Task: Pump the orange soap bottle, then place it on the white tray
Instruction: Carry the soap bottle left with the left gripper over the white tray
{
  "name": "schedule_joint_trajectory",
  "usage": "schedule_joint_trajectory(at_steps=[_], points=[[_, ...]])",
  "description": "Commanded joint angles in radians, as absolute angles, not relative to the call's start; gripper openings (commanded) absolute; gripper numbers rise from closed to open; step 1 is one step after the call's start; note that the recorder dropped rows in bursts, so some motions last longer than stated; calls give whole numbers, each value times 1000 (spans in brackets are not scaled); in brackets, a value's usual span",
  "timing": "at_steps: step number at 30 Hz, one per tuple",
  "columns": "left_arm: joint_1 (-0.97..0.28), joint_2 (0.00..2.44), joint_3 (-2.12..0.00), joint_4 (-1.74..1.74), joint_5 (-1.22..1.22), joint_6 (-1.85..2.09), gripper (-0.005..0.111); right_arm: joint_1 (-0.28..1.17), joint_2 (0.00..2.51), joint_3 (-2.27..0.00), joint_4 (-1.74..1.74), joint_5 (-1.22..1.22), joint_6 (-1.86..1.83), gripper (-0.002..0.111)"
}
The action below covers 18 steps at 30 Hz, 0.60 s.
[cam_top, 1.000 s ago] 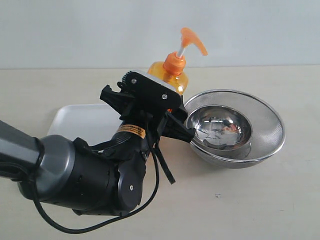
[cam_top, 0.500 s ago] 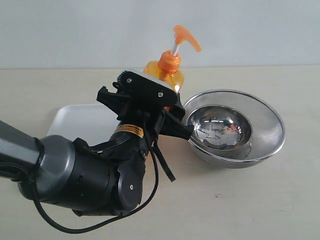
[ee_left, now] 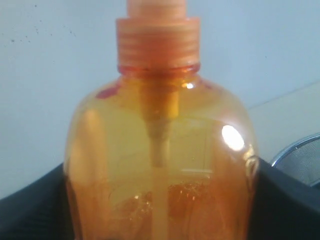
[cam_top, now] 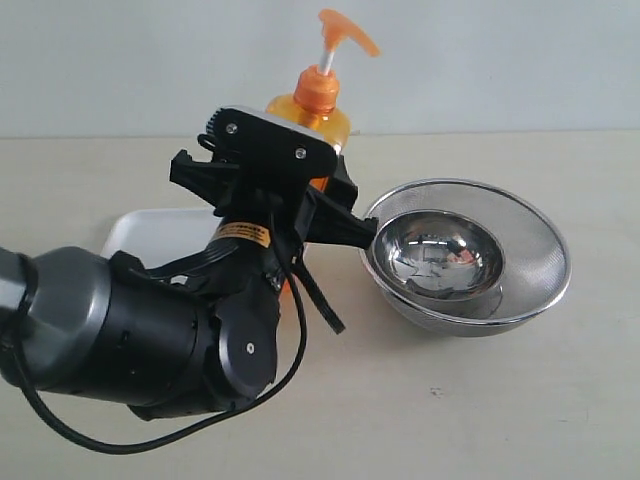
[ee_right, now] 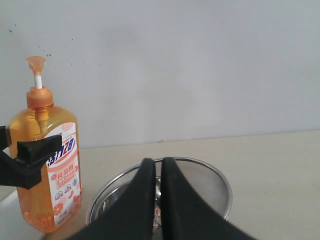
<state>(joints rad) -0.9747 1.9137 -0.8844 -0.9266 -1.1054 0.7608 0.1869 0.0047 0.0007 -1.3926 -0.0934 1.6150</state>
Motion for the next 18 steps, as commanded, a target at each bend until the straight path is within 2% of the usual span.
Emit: schedule_joint_trajectory(at_steps=[1,18], points=[[-976,1870,-897,-900,-1221,791,5,179,0,0,-1398,-95,1612,0],[-976,1776,-885,-944,-1221,788,5,179,0,0,-1398,-100,1612,0]])
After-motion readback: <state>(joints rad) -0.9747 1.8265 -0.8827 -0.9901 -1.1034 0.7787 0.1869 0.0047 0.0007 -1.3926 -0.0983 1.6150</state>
